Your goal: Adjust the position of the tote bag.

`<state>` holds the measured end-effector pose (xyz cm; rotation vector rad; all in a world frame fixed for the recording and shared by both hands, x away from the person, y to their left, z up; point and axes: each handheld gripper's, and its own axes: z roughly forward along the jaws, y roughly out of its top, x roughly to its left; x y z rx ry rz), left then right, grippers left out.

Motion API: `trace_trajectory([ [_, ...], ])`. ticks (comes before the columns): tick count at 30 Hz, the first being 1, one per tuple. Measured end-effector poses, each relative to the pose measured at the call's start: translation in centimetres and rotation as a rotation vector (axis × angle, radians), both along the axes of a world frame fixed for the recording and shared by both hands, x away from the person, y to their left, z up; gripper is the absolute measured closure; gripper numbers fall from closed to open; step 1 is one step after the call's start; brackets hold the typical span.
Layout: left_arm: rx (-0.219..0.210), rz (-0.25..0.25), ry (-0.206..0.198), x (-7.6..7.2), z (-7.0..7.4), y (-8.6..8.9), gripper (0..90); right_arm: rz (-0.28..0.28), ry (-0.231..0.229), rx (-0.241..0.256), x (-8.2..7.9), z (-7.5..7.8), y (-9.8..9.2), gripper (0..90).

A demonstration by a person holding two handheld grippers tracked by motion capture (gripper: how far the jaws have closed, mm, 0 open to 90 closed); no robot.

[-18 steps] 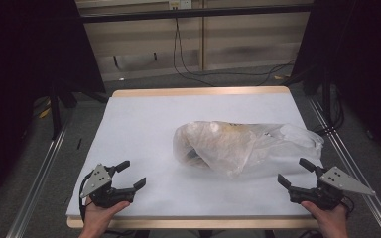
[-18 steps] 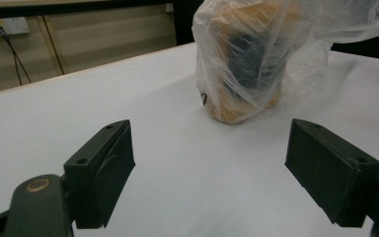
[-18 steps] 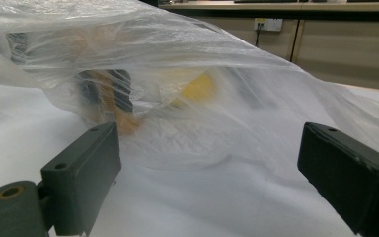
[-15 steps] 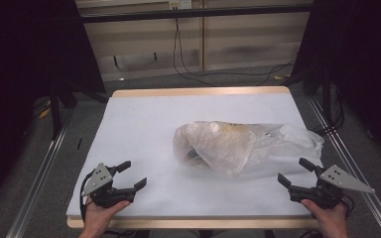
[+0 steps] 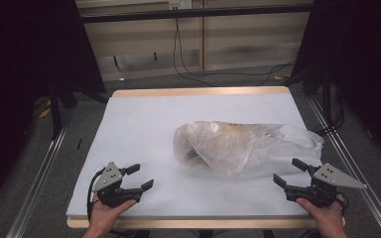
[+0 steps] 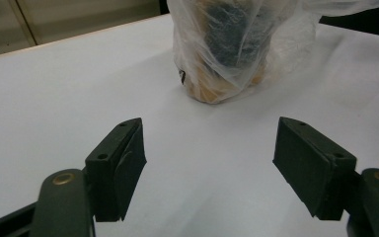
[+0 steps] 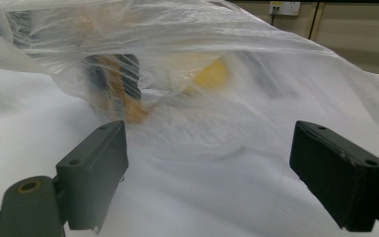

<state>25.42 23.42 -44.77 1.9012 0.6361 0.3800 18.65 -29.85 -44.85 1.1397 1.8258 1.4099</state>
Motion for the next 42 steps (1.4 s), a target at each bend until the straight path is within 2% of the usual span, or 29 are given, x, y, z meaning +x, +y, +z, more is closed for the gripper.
trace_trajectory([
  [2,-0.002,-0.011,0.009,-0.2,0.1,-0.8,31.3,0.014,-0.001,0.001,0.2,0.0,0.2,15.4],
  [3,0.022,-0.039,0.019,-0.3,0.2,-1.0,34.7,0.023,0.003,-0.001,0.3,0.0,0.3,15.9],
  [4,0.021,-0.051,0.020,-0.4,0.1,-1.2,40.2,0.030,0.005,-0.001,0.3,0.1,0.5,16.4],
  [6,0.028,-0.085,0.034,-0.6,0.2,-1.7,40.3,0.041,0.007,-0.007,0.2,0.1,0.7,17.5],
  [8,0.031,-0.100,0.027,-0.8,0.3,-1.9,42.7,0.051,0.012,-0.021,0.2,0.1,0.8,18.2],
  [10,0.024,-0.133,0.025,-1.0,0.6,-2.2,43.8,0.058,0.012,-0.036,0.2,0.2,0.9,19.5],
  [11,0.011,-0.136,0.023,-1.1,0.7,-2.4,44.4,0.062,0.015,-0.042,0.2,0.1,1.0,20.7],
  [12,0.017,-0.140,0.023,-1.1,0.8,-2.5,44.4,0.066,0.019,-0.050,0.2,0.1,1.0,21.0],
  [15,-0.001,-0.179,0.042,-1.1,0.9,-3.1,43.2,0.072,0.029,-0.048,0.3,0.1,1.2,21.9],
  [20,0.047,-0.206,0.032,-1.2,1.2,-4.2,45.4,0.091,0.043,-0.055,0.6,-0.1,1.4,22.4],
  [21,0.030,-0.215,0.039,-1.2,1.3,-4.5,45.5,0.095,0.046,-0.058,0.5,-0.1,1.4,22.4],
  [22,0.037,-0.223,0.042,-1.1,1.5,-4.6,45.9,0.099,0.047,-0.059,0.5,0.0,1.5,22.5],
  [23,0.028,-0.232,0.039,-1.1,1.6,-5.1,46.8,0.099,0.046,-0.062,0.4,0.0,1.6,22.6],
  [29,0.049,-0.288,0.008,-1.0,2.3,-7.2,54.5,0.120,0.051,-0.079,0.4,-0.1,1.8,23.3],
  [30,0.041,-0.302,0.003,-1.0,2.4,-7.6,55.7,0.116,0.051,-0.080,0.5,-0.1,1.8,23.4],
  [31,0.054,-0.319,-0.005,-1.0,2.5,-8.0,57.7,0.124,0.053,-0.081,0.5,-0.1,1.8,23.4],
  [34,0.057,-0.356,-0.022,-1.1,2.9,-9.1,59.5,0.125,0.056,-0.081,0.4,-0.1,1.8,23.4],
  [36,0.050,-0.368,-0.019,-1.2,3.0,-9.6,59.5,0.130,0.060,-0.082,0.5,-0.1,1.8,22.9],
  [39,0.066,-0.401,-0.039,-1.4,3.5,-10.8,59.4,0.129,0.061,-0.084,0.5,-0.1,1.8,23.0],
  [42,0.045,-0.419,-0.046,-1.5,3.9,-11.7,59.4,0.133,0.062,-0.084,0.5,-0.1,1.9,23.2],
])
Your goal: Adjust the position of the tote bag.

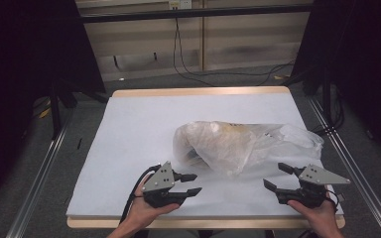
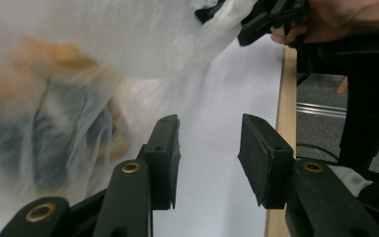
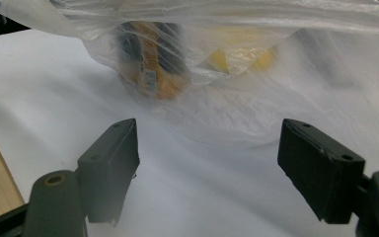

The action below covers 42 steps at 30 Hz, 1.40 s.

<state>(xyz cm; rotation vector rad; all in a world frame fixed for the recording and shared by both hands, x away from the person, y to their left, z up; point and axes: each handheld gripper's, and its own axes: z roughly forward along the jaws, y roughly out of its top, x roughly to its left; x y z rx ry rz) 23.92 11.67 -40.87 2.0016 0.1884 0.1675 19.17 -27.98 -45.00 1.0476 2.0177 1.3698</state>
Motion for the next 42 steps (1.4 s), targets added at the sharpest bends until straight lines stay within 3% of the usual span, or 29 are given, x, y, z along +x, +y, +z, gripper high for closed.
trace_trajectory([
  [5,0.000,-0.046,-0.011,-0.3,0.5,-1.4,59.0,0.006,0.011,-0.002,0.0,0.0,0.0,22.1],
  [18,-0.009,-0.098,-0.045,-0.1,1.6,-4.4,57.8,0.015,0.022,-0.002,0.0,-0.1,0.1,22.0],
  [22,-0.026,-0.095,-0.055,0.0,2.1,-5.1,60.5,0.018,0.023,-0.001,0.0,-0.1,0.1,22.1],
  [26,-0.025,-0.123,-0.068,0.4,2.7,-5.7,62.6,0.020,0.023,-0.001,0.0,-0.1,0.1,22.0],
  [35,-0.037,-0.124,-0.067,1.3,3.1,-7.6,58.4,0.022,0.026,-0.002,0.1,-0.1,0.1,21.8],
  [42,-0.015,-0.134,-0.078,1.3,2.8,-8.5,58.6,0.024,0.023,-0.003,0.0,-0.1,0.1,21.7],
])
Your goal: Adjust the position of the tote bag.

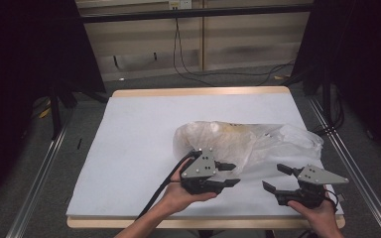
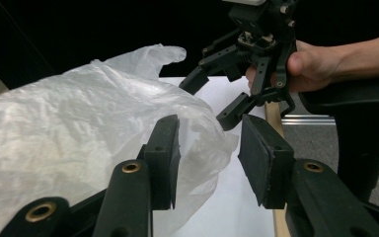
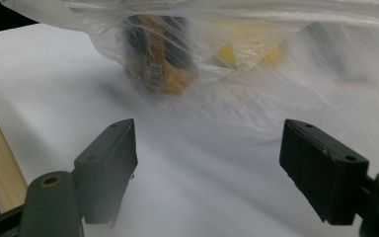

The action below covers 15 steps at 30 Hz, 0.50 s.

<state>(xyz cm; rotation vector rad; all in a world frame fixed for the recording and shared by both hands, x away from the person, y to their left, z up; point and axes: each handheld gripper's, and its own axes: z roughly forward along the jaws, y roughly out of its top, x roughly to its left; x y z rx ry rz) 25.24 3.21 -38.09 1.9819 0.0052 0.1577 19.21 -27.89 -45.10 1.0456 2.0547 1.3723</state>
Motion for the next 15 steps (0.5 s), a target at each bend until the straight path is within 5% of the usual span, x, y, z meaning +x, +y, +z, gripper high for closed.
trace_trajectory([
  [7,0.043,0.016,0.004,0.3,-1.3,-0.2,79.6,0.003,0.001,0.000,0.0,0.0,0.0,21.6],
  [15,-0.022,0.048,0.038,1.8,0.1,2.1,85.7,0.004,0.000,-0.005,0.0,0.0,0.0,21.7],
])
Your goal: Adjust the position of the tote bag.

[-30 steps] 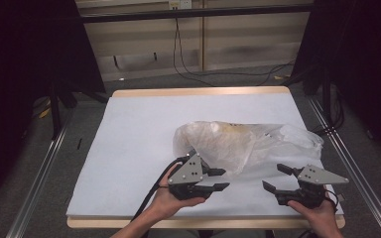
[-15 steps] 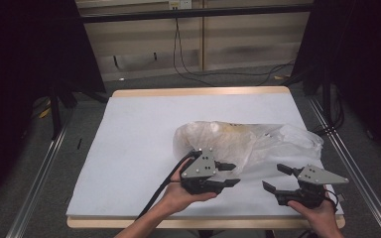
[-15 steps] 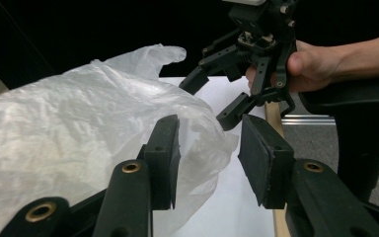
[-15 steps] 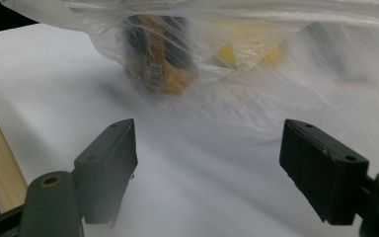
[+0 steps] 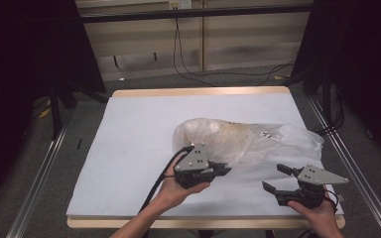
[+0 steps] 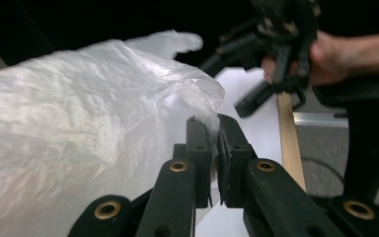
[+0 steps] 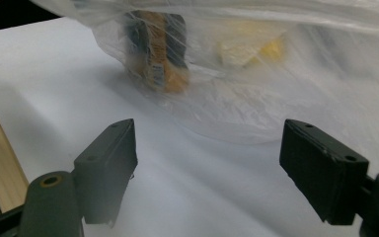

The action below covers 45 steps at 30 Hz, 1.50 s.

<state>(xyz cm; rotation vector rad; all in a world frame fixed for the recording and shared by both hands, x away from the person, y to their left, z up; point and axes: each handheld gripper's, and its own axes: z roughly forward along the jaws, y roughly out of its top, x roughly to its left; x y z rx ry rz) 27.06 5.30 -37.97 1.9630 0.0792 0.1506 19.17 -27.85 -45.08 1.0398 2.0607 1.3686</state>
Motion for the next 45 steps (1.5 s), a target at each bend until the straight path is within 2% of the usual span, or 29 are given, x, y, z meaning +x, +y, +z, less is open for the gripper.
trace_trajectory([
  [3,-0.046,0.032,0.014,0.5,0.6,1.0,85.8,0.003,0.000,-0.008,0.0,0.0,0.0,22.4],
  [6,-0.066,0.040,0.024,1.1,1.3,2.0,85.7,0.002,-0.009,-0.027,0.0,0.0,0.1,23.0],
  [9,-0.080,0.069,0.012,1.4,1.9,2.8,85.7,0.006,-0.009,-0.026,0.0,0.0,0.1,23.9],
  [12,-0.102,0.074,0.010,1.8,2.4,3.6,85.5,0.007,-0.008,-0.023,0.0,0.0,0.0,24.2],
  [15,-0.126,0.088,0.022,2.1,2.7,4.3,85.6,0.004,-0.009,-0.024,-0.1,0.1,0.0,24.3],
  [20,-0.130,0.111,0.013,2.5,3.1,5.2,85.7,0.004,-0.014,-0.029,-0.1,0.1,0.0,24.3],
  [29,-0.166,0.162,-0.004,3.0,4.0,6.9,86.5,0.008,-0.018,-0.031,-0.2,0.2,0.1,25.4],
  [32,-0.168,0.164,-0.008,3.1,4.2,7.3,86.6,0.008,-0.018,-0.029,-0.2,0.2,0.1,25.5],
  [36,-0.184,0.198,-0.017,3.5,4.5,8.2,86.7,0.008,-0.020,-0.026,-0.2,0.2,0.0,25.5],
  [37,-0.200,0.215,-0.012,3.8,4.6,8.8,86.8,0.006,-0.024,-0.023,-0.2,0.3,-0.1,26.0],
  [40,-0.205,0.242,-0.014,4.3,4.6,9.9,86.9,0.005,-0.028,-0.024,-0.3,0.4,-0.1,27.0],
  [45,-0.221,0.291,0.008,5.0,4.4,11.1,87.0,0.002,-0.032,-0.015,-0.4,0.5,-0.2,29.0],
])
